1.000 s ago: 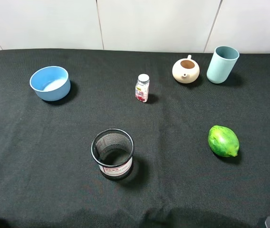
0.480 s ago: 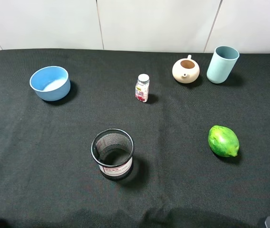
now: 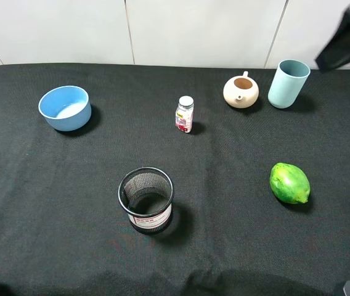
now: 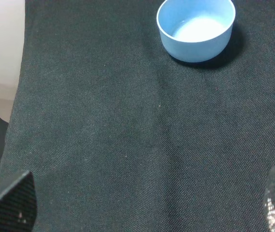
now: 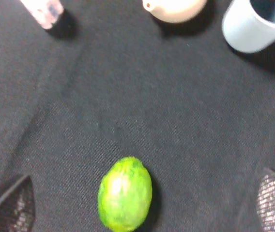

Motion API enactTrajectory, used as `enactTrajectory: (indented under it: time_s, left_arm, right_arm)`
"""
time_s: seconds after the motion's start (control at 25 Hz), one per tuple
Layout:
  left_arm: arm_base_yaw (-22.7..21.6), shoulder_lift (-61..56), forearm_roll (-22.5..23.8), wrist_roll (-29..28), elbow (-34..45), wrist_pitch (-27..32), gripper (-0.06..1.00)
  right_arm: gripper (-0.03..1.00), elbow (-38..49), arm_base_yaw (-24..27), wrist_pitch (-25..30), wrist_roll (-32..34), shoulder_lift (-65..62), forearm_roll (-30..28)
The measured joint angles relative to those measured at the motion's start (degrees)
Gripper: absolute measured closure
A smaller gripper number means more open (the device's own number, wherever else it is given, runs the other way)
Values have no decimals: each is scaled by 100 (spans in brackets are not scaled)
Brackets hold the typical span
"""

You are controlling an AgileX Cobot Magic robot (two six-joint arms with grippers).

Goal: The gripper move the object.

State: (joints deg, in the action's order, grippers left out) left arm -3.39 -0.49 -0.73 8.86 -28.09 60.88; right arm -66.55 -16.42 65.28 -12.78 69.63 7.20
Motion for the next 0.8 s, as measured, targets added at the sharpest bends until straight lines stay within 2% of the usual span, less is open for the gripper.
enactTrajectory:
  time_s: [0.8]
  left_arm:
    - [0,0,0,0,0,0,-5]
  right_arm:
    - [27,-1478,-1301,-19,-16,2090,-463]
